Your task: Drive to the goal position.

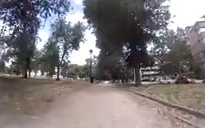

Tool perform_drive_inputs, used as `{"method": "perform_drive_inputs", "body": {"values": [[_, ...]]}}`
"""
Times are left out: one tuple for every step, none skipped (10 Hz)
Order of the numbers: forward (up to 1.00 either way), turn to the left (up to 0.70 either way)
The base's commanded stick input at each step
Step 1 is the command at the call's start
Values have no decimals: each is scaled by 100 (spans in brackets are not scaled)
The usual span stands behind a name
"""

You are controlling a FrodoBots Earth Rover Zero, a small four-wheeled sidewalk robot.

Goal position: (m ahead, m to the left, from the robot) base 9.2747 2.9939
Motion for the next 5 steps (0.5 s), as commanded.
{"method": "perform_drive_inputs", "body": {"values": [[100,0],[100,0],[100,0],[100,0],[100,0]]}}
